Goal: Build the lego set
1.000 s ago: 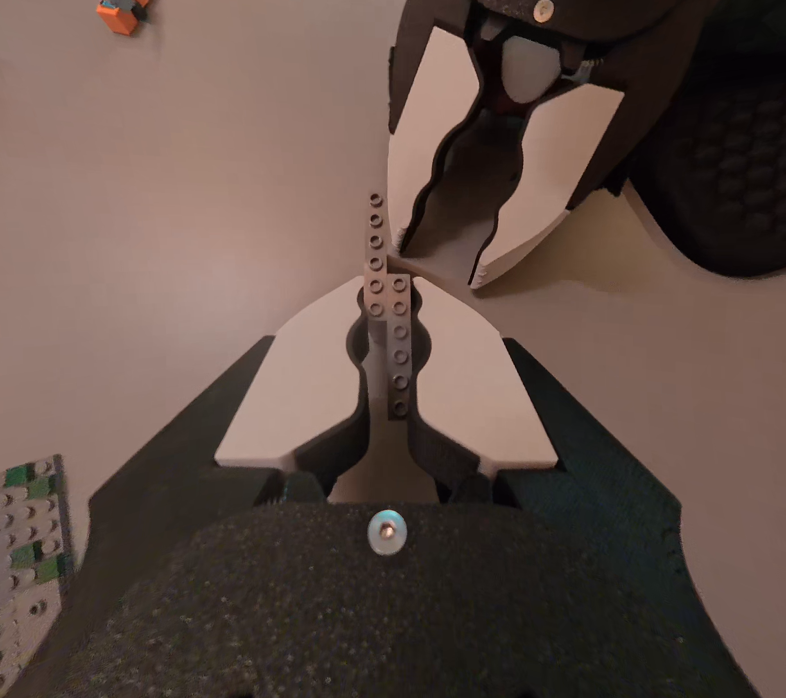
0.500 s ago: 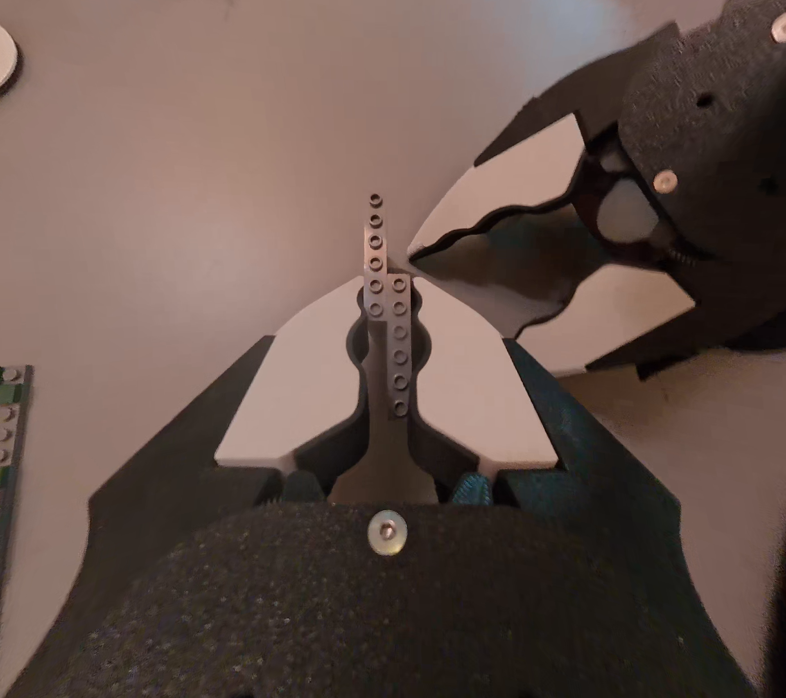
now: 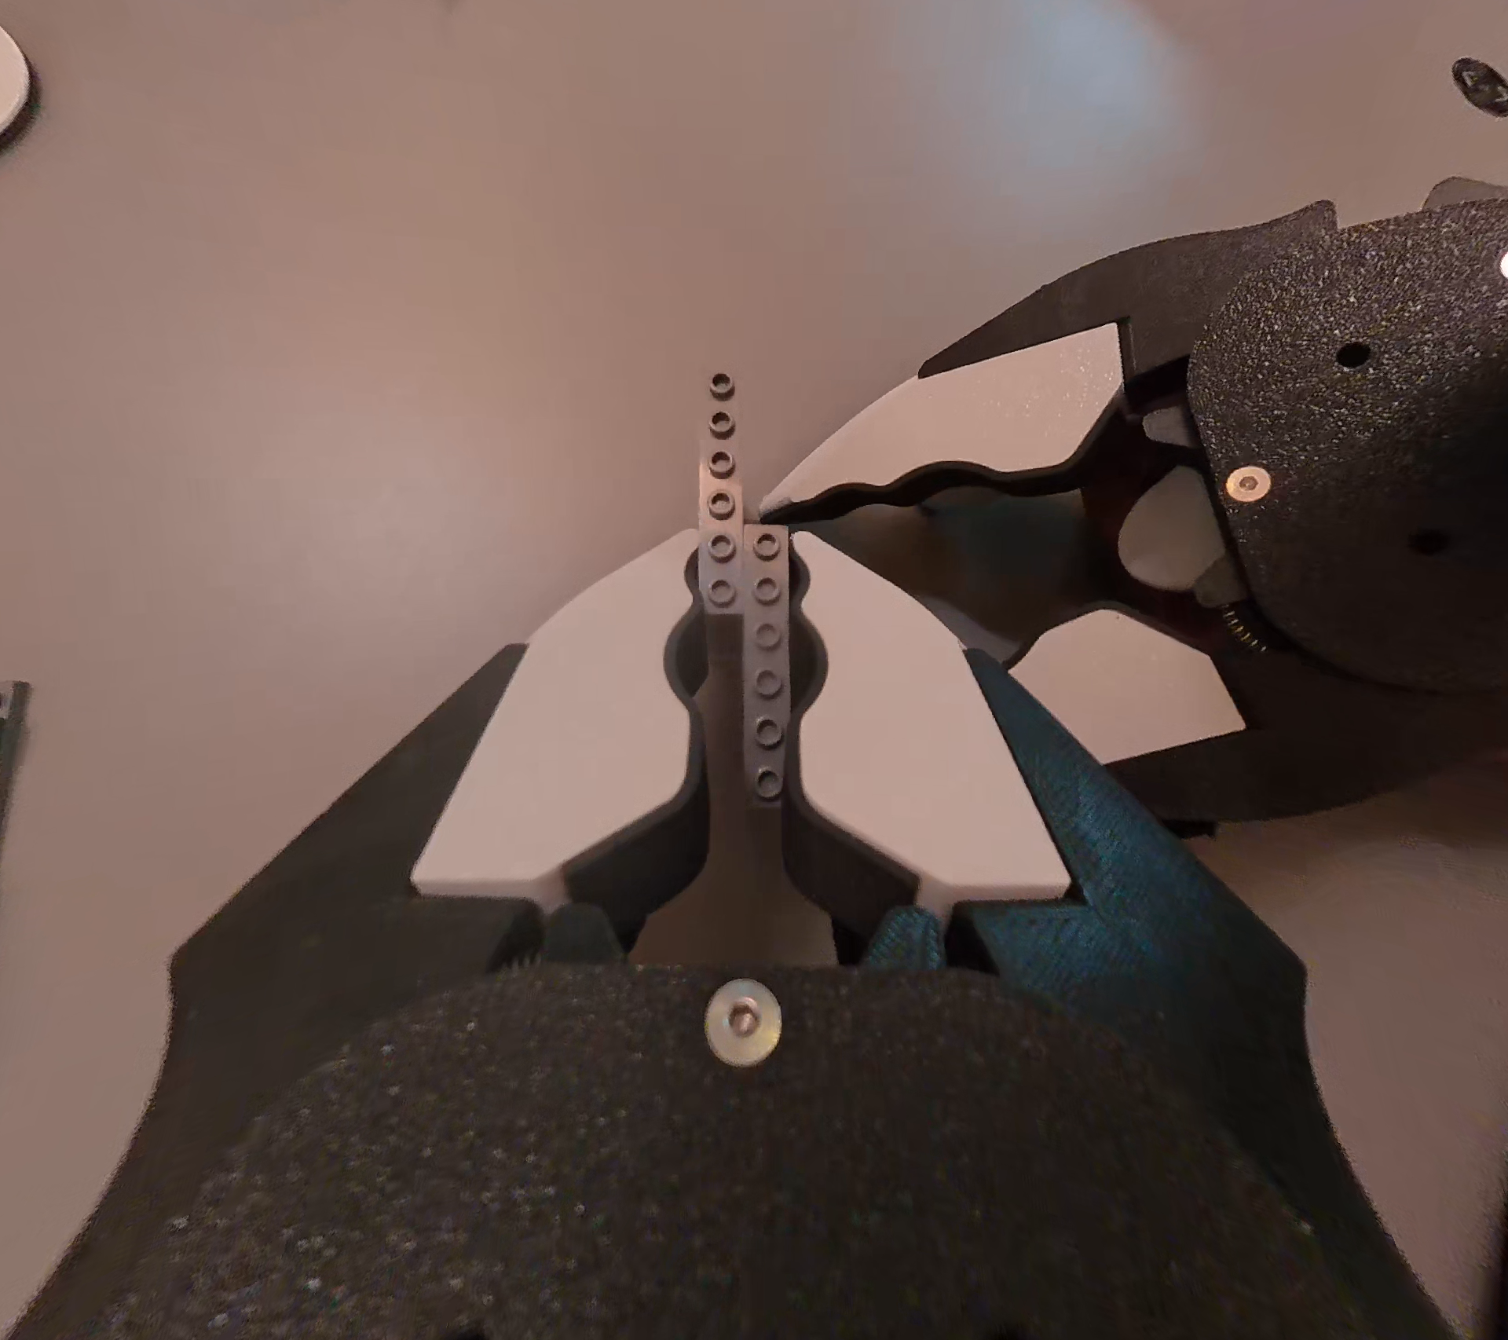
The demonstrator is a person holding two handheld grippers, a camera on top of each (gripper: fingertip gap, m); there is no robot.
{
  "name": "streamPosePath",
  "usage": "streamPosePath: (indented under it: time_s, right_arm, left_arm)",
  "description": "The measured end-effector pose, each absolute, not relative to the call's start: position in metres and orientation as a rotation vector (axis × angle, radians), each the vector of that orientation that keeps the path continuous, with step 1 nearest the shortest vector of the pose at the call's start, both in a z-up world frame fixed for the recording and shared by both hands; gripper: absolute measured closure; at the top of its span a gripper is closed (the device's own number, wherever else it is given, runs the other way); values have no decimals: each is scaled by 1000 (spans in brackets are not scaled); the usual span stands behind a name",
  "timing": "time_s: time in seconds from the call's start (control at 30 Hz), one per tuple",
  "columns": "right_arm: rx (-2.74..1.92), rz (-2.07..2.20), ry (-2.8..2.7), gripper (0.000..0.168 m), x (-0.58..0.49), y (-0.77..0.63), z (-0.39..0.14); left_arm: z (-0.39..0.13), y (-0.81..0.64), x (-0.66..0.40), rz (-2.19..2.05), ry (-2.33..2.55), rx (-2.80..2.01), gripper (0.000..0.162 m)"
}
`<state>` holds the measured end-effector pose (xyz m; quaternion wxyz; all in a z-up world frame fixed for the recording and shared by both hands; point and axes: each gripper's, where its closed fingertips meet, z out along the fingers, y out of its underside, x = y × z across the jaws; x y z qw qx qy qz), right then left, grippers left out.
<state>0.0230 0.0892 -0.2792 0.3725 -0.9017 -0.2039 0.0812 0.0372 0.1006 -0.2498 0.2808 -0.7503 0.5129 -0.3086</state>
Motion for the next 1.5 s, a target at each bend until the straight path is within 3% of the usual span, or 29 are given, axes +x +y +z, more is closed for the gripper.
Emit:
streamPosePath:
  time_s: [0.27, 0.73, 0.97, 1.5]
  right_arm:
    - [-2277, 179, -548, 112, 22, 89, -277]
    - [-2129, 236, -574, 115, 18, 76, -245]
    - [-2173, 255, -596, 114, 21, 74, -256]
    - [-2398, 221, -619, 100, 32, 52, -280]
  left_arm:
    - [-248, 101, 36, -894, 1311, -2032, 147]
    - [-228, 88, 35, -1366, 1055, -2069, 146]
    - [-228, 90, 33, -1478, 962, -2101, 146]
    - [-233, 92, 31, -1347, 1041, -2073, 147]
